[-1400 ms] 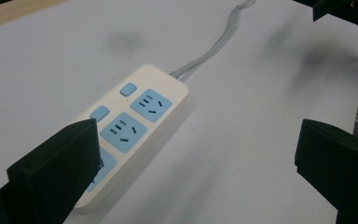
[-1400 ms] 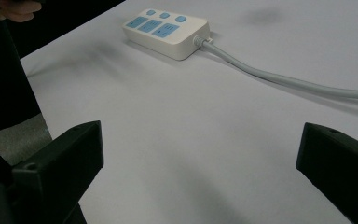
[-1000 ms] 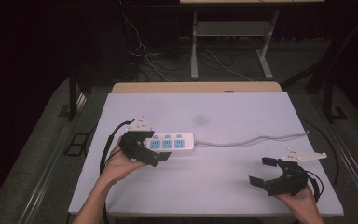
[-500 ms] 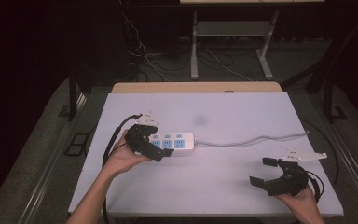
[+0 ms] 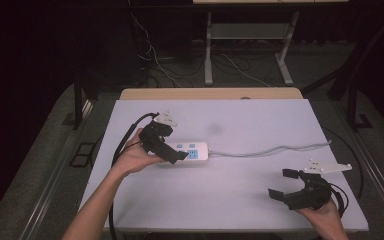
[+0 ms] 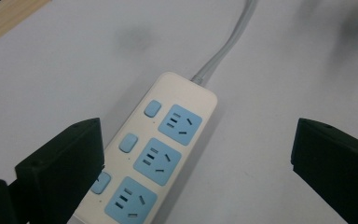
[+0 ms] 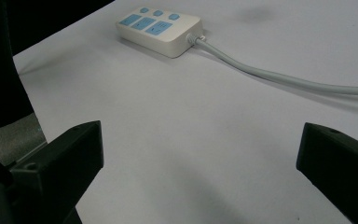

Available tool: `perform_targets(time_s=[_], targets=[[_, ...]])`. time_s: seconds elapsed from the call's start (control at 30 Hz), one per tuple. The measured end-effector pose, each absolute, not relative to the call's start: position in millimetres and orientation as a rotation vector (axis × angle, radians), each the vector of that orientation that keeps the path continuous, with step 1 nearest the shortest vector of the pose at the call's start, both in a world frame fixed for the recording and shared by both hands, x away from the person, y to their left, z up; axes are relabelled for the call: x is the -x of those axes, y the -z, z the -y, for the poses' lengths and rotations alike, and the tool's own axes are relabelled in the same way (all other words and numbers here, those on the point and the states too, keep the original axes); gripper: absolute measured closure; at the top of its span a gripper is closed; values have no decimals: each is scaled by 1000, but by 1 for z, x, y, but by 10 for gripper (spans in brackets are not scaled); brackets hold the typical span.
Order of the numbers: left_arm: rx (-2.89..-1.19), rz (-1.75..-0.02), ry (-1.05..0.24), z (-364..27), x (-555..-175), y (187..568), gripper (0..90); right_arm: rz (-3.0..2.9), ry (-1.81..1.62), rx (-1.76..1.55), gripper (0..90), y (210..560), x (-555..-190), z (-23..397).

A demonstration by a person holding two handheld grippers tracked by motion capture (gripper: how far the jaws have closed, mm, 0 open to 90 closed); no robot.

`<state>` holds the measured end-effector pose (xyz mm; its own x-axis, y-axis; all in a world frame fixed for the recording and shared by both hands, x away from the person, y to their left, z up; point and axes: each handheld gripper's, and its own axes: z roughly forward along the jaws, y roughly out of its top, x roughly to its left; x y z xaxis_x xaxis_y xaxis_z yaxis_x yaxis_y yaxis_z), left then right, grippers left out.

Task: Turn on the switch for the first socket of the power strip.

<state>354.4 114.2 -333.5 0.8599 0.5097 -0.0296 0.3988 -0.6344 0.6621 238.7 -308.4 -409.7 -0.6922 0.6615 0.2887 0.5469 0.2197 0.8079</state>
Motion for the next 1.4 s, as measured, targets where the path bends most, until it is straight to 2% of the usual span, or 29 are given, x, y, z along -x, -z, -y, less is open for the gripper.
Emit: perform_targets(time_s=[0.3,0.47,0.87,1.07,1.2,1.23,1.4], targets=[[-2375,-652,-215,-114,-370,329,51,-2359,-1476,-1179,2,410,-238,309],[-2378,-659,-201,-115,-377,333,123,-2361,-1477,-1174,2,410,-238,309],[-2384,-672,-172,-118,-389,342,219,-2363,-1474,-1175,2,410,-238,309],[-2382,-672,-156,-119,-392,344,336,-2364,-1472,-1176,2,411,-239,309],[-2377,-665,-154,-119,-394,345,467,-2364,-1472,-1176,3,411,-239,309],[-2373,-667,-154,-119,-394,346,467,-2364,-1472,-1176,3,411,-239,309],[-2376,-667,-136,-117,-398,350,653,-2365,-1471,-1176,2,411,-239,309]])
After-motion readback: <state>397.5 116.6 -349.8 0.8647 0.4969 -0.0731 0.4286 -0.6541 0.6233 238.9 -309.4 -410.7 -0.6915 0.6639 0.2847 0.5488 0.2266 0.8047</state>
